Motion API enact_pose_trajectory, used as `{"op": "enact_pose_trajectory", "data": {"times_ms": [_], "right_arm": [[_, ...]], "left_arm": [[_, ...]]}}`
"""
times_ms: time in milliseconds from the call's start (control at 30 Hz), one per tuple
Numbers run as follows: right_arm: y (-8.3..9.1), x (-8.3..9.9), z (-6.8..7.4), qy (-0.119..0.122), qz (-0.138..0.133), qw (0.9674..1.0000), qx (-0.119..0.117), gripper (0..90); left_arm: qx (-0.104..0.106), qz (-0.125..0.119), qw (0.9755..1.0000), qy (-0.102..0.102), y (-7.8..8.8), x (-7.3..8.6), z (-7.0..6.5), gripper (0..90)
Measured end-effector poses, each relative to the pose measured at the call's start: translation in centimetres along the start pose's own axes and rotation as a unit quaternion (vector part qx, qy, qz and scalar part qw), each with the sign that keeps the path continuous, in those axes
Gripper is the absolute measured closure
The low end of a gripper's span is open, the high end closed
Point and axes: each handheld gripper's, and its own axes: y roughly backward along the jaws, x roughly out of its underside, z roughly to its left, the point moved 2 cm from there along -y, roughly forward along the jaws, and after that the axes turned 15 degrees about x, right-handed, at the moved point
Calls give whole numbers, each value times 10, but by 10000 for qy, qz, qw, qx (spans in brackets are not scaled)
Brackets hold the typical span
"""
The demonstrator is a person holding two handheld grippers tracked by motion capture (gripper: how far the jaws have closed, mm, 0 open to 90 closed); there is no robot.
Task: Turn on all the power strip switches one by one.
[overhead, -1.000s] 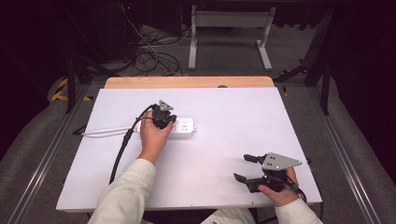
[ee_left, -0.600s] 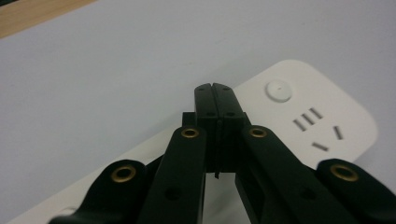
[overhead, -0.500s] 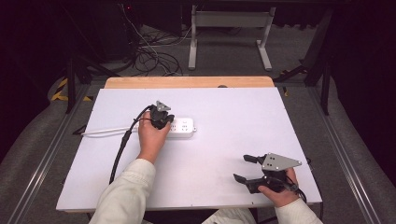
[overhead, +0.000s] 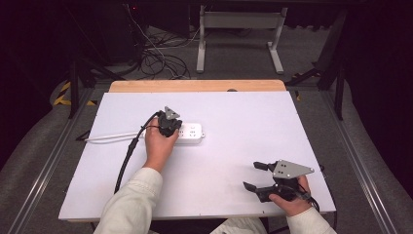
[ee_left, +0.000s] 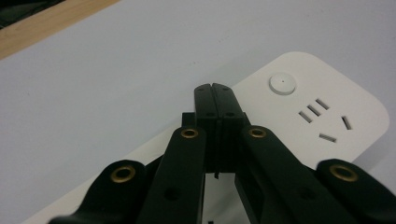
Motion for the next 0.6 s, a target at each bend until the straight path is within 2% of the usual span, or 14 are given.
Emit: {"op": "enact_pose_trajectory", "data": {"times_ms": [100, 267, 467, 500, 567, 600], "right_arm": [[0, 0, 0, 0, 3, 10000, -1, 225], [0, 0, 1, -3, 4, 10000, -7, 225], [-1, 0, 1, 10, 20, 10000, -16, 224], [-1, 0, 1, 4, 16, 10000, -20, 224], [-1, 0, 1, 4, 18, 10000, -23, 224], [-1, 0, 1, 4, 20, 10000, -24, 224]], "left_arm": [[-117, 58, 9998, -135, 0, 0, -3, 900], [-197, 126, 9993, -296, -1, 0, -6, 900], [-221, 129, 9990, -355, -2, 0, -6, 900], [-188, 118, 9993, -311, -3, 0, -7, 900], [28, -6, 9998, -208, -5, 0, -9, 900], [-117, 38, 9996, -269, -6, -1, -11, 900]]}}
